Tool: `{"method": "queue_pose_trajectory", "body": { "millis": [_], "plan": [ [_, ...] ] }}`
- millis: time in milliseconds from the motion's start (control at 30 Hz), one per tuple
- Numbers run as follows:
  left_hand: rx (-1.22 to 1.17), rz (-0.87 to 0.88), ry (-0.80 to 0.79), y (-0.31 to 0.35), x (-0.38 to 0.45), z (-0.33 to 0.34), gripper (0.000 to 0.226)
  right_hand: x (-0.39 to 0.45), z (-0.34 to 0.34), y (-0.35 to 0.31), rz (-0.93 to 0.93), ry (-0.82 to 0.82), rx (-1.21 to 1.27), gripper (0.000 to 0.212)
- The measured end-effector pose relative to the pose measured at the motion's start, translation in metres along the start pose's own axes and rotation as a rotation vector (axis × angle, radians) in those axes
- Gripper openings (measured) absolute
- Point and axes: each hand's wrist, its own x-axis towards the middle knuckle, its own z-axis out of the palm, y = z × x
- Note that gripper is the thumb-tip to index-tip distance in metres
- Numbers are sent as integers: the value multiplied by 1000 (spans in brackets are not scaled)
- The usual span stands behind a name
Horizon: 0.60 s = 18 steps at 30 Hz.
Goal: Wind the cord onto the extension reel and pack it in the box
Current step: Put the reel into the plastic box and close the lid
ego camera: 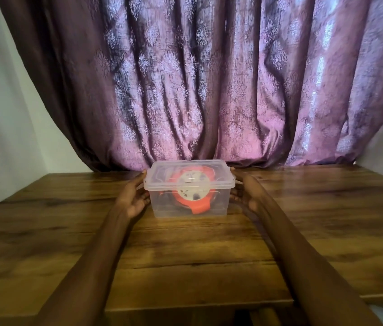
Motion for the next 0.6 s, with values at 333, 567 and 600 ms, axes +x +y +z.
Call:
{"method": "queue_pose_trajectory", "body": {
  "millis": [333, 567, 600],
  "plan": [
    [-221, 243, -89, -14, -14, 31, 9, -3, 17, -2, -153, 118, 198, 12],
    [-108, 203, -94, -21, -26, 36, 49, -6, 36, 13, -179, 13, 233, 53],
    [-100, 200, -84, -20, -28, 35, 52, -7, 36, 13, -175, 22, 235, 56]
  ]
}}
